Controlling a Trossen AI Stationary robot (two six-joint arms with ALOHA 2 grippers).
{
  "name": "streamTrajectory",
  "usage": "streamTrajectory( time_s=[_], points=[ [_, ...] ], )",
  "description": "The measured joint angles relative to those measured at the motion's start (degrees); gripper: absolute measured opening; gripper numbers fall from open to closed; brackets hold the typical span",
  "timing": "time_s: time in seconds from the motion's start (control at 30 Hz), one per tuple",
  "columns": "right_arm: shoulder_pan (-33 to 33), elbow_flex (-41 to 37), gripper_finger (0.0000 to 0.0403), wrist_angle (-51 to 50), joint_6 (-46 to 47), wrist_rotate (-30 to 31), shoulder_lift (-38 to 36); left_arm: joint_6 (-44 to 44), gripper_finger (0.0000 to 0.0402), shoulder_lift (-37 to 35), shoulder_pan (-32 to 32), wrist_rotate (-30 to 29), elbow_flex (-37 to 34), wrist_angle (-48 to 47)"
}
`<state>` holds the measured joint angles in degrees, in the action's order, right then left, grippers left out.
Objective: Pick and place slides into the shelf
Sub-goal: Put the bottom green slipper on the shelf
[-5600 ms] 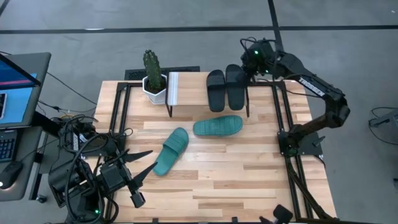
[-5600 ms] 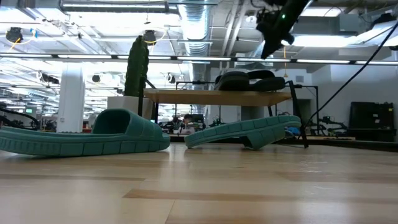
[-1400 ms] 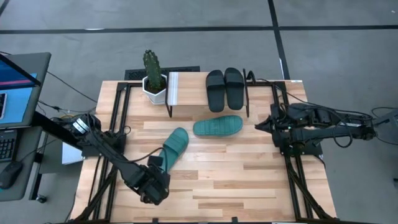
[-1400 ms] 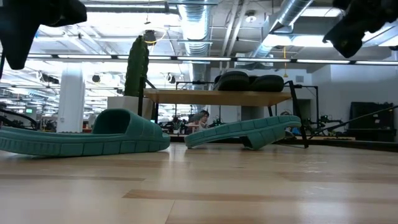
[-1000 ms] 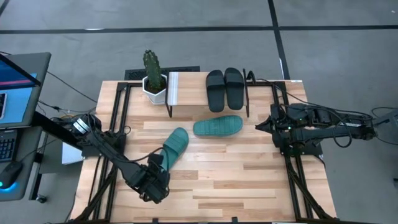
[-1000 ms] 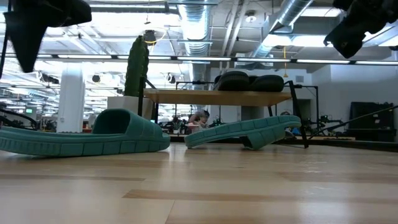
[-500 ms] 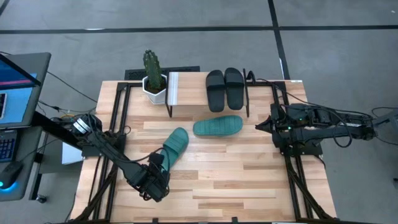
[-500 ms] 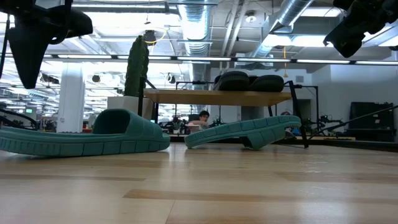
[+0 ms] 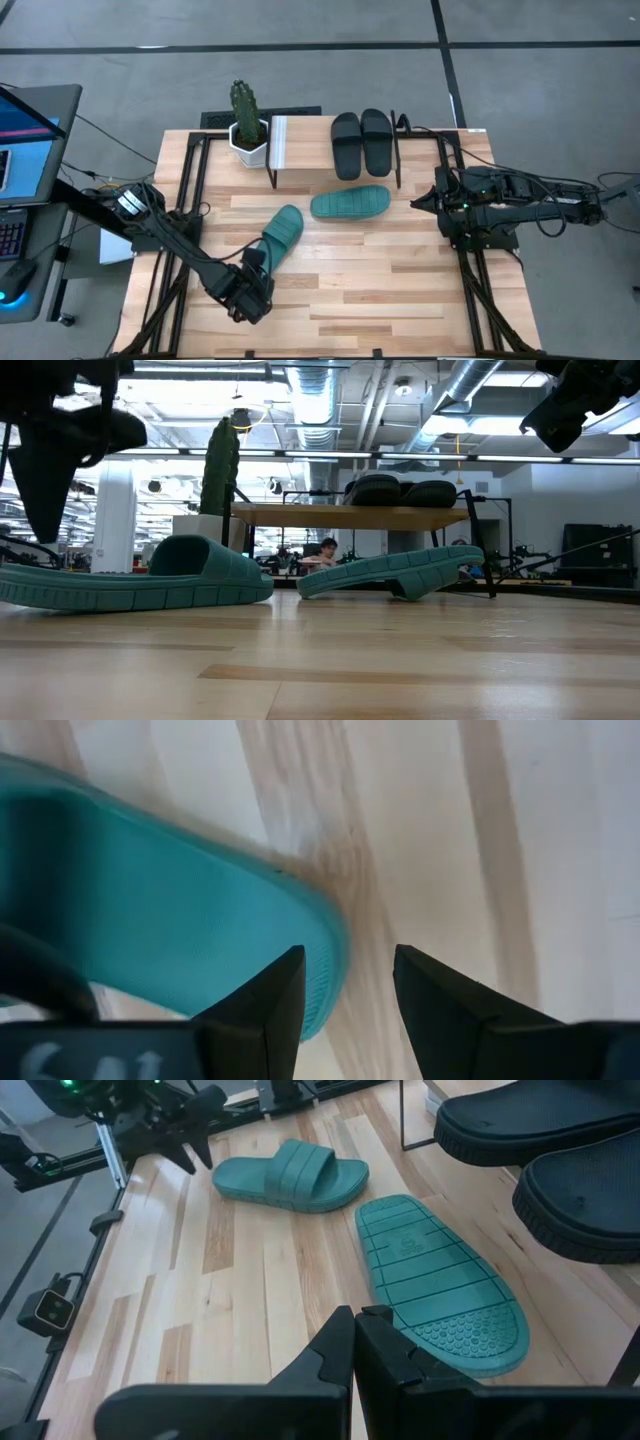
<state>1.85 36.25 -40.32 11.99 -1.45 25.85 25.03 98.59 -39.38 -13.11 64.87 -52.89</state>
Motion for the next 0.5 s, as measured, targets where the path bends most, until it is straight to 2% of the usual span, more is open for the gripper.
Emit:
streamTrajectory(
  time_s=[0.2, 0.33, 0.5],
  points=[
    [0.0, 0.0, 0.0, 0.02, 0.02, 0.0, 0.0, 1.05, 0.0144, 0.0, 0.0, 0.51, -2.98, 0.33],
    [0.0, 0.0, 0.0, 0.02, 0.02, 0.0, 0.0, 1.17, 0.0144, 0.0, 0.0, 0.73, -5.18, 3.9],
    [0.0, 0.0, 0.0, 0.05, 0.05, -0.01, 0.0, 1.25, 0.0144, 0.0, 0.64, -3.22, -7.68, 10.03]
  ],
)
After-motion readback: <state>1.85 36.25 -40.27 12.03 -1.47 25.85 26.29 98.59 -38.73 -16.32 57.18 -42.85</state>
